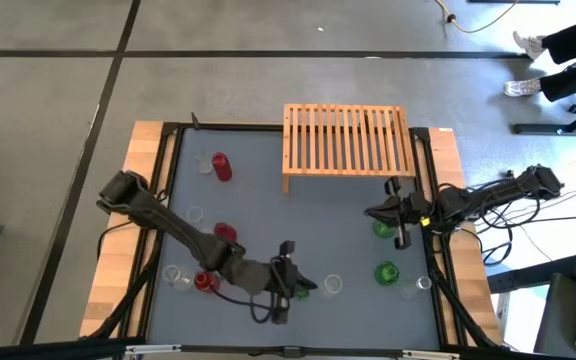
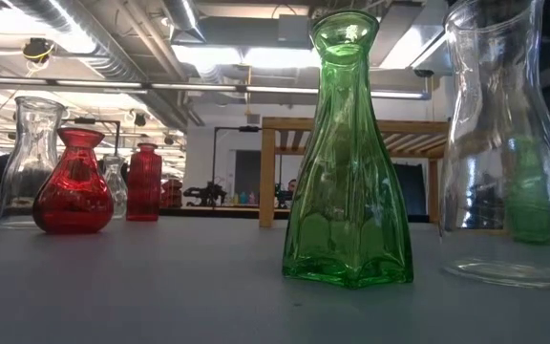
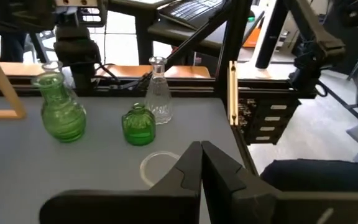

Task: Sort vases onto shelf
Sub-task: Put the bottom left green vase on the shelf

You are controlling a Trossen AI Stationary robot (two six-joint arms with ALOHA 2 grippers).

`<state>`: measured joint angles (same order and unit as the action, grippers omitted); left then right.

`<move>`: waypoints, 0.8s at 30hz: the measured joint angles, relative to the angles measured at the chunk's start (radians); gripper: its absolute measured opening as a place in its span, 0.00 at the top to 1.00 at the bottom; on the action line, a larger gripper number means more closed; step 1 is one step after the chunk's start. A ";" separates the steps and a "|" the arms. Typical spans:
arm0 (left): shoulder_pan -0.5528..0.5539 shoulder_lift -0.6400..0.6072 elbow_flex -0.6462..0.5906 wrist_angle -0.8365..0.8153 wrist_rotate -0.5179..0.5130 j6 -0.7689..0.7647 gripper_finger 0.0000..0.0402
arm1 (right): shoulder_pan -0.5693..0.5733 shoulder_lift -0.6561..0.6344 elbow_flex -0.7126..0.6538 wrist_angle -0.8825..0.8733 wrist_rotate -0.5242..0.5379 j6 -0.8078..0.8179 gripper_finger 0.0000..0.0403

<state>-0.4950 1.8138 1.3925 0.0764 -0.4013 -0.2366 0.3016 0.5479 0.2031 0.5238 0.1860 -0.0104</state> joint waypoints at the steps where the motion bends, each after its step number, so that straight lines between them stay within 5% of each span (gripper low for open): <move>1: 0.007 0.011 0.014 -0.007 0.009 -0.018 1.00 | 0.000 0.015 0.006 -0.002 0.000 -0.003 1.00; 6: 0.031 0.022 0.087 -0.126 0.050 -0.026 0.91 | 0.000 0.076 0.039 0.002 0.003 -0.030 1.00; 17: 0.063 0.020 0.216 -0.465 0.078 -0.103 0.49 | -0.001 0.124 0.049 -0.002 0.034 -0.073 1.00; 24: 0.027 0.020 0.198 -0.527 0.082 -0.146 0.41 | -0.001 0.124 0.049 -0.005 0.039 -0.043 1.00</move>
<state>-0.4685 1.8336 1.5901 -0.4509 -0.3192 -0.3824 0.3006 0.6716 0.2523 0.5188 0.2245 -0.0535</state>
